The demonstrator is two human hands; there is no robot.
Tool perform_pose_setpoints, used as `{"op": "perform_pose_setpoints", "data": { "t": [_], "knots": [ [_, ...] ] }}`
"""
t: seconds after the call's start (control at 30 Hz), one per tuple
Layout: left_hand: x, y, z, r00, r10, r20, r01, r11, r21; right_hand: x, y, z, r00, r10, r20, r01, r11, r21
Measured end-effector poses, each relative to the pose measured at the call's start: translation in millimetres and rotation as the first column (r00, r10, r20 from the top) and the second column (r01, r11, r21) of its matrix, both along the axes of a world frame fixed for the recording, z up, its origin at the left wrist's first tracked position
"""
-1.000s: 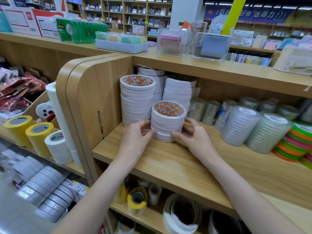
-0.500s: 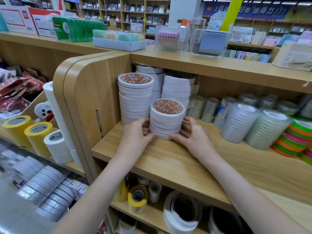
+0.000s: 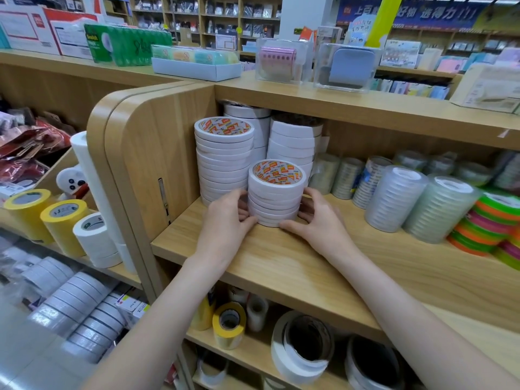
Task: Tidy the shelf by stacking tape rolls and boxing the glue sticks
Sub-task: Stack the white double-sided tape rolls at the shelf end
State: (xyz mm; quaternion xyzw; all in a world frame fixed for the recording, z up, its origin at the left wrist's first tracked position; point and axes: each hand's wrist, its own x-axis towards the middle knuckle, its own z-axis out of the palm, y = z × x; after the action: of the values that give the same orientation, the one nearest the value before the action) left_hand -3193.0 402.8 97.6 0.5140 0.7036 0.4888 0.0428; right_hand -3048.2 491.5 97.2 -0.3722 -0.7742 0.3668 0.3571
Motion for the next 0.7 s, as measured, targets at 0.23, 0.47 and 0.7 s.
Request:
{"op": "perform_pose_setpoints", "data": {
  "t": [0.23,0.47,0.7],
  "knots": [
    [1.4,-0.1,1.7,0.998,-0.009,0.062,0.010,1.000,-0.003,-2.4,-3.0,1.9,0.999,-0.012,-0.045,0.013,1.000,0.008],
    [7.3,-2.7,1.1,0.995,-0.017,0.094,0.009,0.996,0.086,0.0,-6.7,15.8,0.995,0.041,-0.087,-0.036,0.998,0.058],
    [13.3,0.3,6.2,0.928,-0.076,0.365,0.012,0.984,0.176,-1.0,-3.8,23.0,0.994,0.024,-0.110,-0.017,0.998,0.064]
  ]
}}
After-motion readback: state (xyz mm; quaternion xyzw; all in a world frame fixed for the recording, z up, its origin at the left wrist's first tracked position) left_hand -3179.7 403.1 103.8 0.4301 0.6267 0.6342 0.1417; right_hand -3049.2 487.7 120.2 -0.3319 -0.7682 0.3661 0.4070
